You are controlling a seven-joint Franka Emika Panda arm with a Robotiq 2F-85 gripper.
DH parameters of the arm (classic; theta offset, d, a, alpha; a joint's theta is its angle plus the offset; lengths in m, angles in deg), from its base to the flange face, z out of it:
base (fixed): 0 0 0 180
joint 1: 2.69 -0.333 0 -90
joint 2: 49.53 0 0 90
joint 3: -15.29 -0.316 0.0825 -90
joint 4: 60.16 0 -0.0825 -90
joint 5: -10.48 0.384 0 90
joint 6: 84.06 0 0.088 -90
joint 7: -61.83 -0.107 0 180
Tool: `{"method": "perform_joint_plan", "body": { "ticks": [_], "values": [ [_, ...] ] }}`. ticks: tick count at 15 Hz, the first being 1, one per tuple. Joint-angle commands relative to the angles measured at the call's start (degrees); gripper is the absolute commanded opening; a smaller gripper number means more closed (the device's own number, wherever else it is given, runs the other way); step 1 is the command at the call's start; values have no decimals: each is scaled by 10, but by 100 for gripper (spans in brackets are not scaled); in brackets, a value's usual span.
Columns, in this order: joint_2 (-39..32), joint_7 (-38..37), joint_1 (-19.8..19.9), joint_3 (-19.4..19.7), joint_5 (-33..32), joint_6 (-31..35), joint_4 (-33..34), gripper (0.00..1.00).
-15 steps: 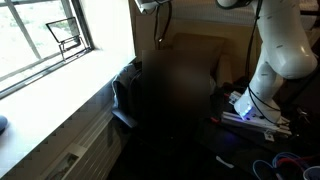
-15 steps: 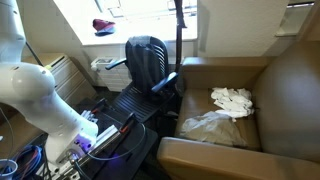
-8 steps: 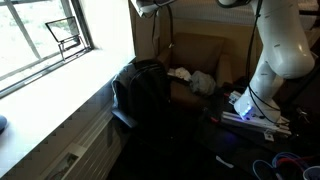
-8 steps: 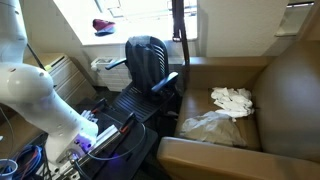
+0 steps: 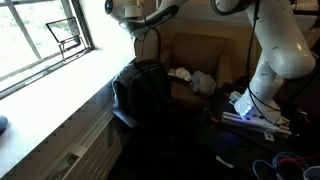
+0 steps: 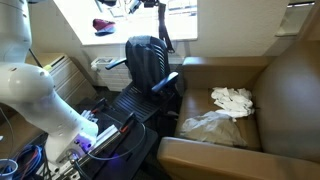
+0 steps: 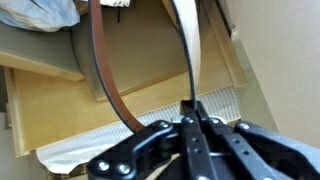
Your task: Take the belt from the brown couch and put it at the back of the black chair
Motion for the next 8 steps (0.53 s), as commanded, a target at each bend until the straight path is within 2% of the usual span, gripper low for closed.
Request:
{"method": "perform_joint_plan", "body": {
  "ticks": [1, 2, 3, 6, 8],
  "values": [
    [25, 82, -27, -5, -45, -64, -19, 1],
    [32, 100, -35, -2, -65, -89, -23, 1],
    [2, 58, -19, -17, -46, -64, 3, 5],
    [13, 84, -27, -19, -62, -92, 3, 5],
    [12, 92, -27, -20, -61, -98, -3, 1]
  ]
}}
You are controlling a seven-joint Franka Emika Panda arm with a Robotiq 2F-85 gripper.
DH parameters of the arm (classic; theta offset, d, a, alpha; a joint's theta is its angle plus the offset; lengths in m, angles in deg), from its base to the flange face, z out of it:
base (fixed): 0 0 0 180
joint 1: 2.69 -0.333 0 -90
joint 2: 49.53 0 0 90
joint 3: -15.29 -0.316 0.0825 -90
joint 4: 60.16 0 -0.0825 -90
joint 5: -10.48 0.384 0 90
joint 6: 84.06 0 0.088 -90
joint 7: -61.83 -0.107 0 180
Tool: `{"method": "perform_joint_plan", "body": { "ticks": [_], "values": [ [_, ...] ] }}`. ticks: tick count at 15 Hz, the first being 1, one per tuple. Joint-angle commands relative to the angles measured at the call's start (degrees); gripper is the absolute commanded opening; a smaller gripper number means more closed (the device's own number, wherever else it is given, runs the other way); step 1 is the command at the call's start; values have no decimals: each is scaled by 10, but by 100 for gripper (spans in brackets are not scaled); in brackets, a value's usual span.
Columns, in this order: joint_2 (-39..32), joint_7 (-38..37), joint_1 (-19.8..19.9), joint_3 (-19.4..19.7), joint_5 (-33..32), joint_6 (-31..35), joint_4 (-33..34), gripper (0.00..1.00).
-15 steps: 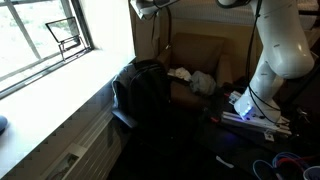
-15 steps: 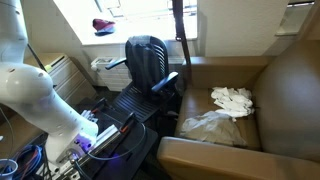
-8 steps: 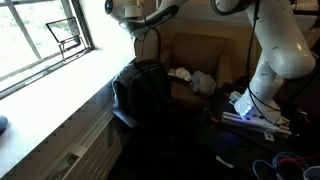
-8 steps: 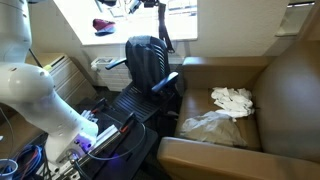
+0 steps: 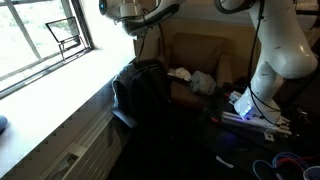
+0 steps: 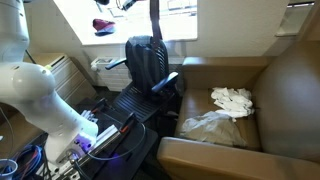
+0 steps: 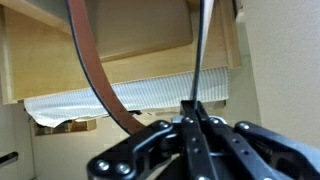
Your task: Take the belt from the brown couch and put it at the back of the black chair
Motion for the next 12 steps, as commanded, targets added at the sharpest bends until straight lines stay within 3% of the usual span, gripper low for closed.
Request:
{"method": "perform_joint_plan", "body": {
  "ticks": [1, 7, 12],
  "values": [
    [-5, 18, 8, -21, -4, -20, -10, 1],
    [-21, 67, -1, -56, 20, -71, -39, 1],
    [-38, 43, -5, -64, 11, -60, -23, 5]
  ]
}}
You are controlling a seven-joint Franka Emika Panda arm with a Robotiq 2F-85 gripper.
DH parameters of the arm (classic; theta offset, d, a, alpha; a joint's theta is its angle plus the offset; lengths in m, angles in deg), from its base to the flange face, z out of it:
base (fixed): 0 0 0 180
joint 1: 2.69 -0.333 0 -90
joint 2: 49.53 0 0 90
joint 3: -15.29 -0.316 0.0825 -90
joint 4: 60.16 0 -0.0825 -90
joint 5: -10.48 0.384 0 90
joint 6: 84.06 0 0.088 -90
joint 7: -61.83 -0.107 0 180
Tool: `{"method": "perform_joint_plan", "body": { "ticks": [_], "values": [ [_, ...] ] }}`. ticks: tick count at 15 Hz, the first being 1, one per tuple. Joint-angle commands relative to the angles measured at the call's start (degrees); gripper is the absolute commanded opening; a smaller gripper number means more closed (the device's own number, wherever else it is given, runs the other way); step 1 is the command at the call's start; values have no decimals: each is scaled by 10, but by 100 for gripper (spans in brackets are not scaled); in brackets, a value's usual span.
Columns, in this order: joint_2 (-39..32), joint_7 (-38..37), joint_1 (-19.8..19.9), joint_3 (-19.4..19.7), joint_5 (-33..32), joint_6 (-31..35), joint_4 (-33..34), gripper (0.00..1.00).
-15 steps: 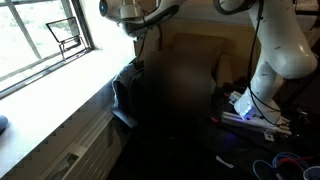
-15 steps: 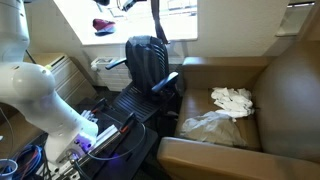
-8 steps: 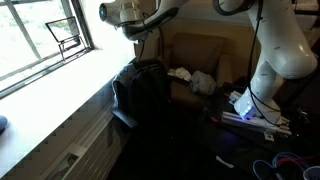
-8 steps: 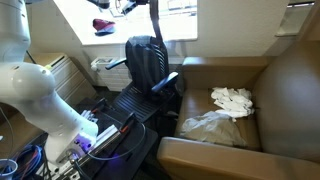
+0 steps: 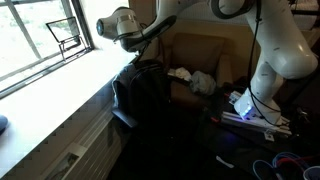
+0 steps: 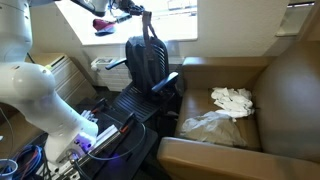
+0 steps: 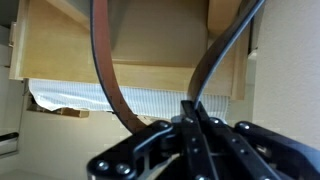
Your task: Take the belt from the brown couch and put it at the back of the black chair
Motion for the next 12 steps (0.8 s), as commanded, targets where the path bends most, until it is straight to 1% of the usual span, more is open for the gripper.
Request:
{"method": "perform_joint_plan", "body": {
  "ticks": [1, 2, 3, 4, 7, 10, 12],
  "values": [
    [-2, 1, 1, -2, -1, -2, 3, 5],
    [-2, 1, 1, -1, -1, -3, 3, 1],
    [-16, -1, 0, 5, -5, -14, 2, 1],
    [-25, 11, -2, 7, -9, -28, -14, 1],
    [-20, -2, 4, -6, 4, -32, -122, 1],
    [-22, 0, 13, -23, 7, -11, -226, 1],
    [-35, 10, 18, -31, -3, 0, -278, 1]
  ]
}}
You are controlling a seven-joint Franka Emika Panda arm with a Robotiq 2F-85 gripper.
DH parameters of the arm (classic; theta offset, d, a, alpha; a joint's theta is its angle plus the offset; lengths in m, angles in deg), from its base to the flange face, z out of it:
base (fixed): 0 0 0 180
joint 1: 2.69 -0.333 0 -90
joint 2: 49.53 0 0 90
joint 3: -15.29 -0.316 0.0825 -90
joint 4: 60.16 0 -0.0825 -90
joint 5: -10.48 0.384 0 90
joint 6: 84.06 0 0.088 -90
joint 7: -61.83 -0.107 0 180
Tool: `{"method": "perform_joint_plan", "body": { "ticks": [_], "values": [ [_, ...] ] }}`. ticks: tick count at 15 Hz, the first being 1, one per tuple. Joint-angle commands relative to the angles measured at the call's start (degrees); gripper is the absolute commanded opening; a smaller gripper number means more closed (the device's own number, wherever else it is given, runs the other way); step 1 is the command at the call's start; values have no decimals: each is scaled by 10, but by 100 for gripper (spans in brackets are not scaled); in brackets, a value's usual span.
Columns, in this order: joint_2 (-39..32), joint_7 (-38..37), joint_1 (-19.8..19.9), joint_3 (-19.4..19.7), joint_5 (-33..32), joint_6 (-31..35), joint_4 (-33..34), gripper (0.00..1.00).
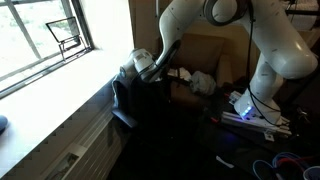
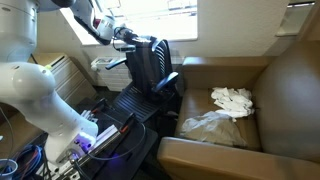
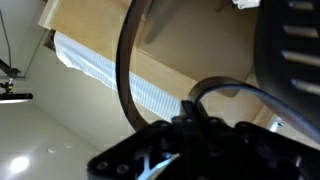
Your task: Take the belt from the brown couch and put it at the back of the black chair
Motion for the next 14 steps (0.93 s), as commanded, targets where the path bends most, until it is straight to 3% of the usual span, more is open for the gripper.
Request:
{"method": "perform_joint_plan", "body": {
  "ticks": [1, 2, 3, 9, 10, 11, 14],
  "values": [
    [11, 19, 20, -24, -7, 30, -115, 1],
    [-7, 20, 21, -23, -10, 30, -119, 1],
    [-11, 1, 10, -20, -5, 9, -78, 5],
    [-25, 3, 14, -21, -8, 14, -103, 5],
    [-25, 3, 14, -21, -8, 14, -103, 30],
    [-15, -21, 11, -27, -18, 36, -114, 31],
    [31, -84, 11, -56, -37, 106, -166, 51]
  ]
}}
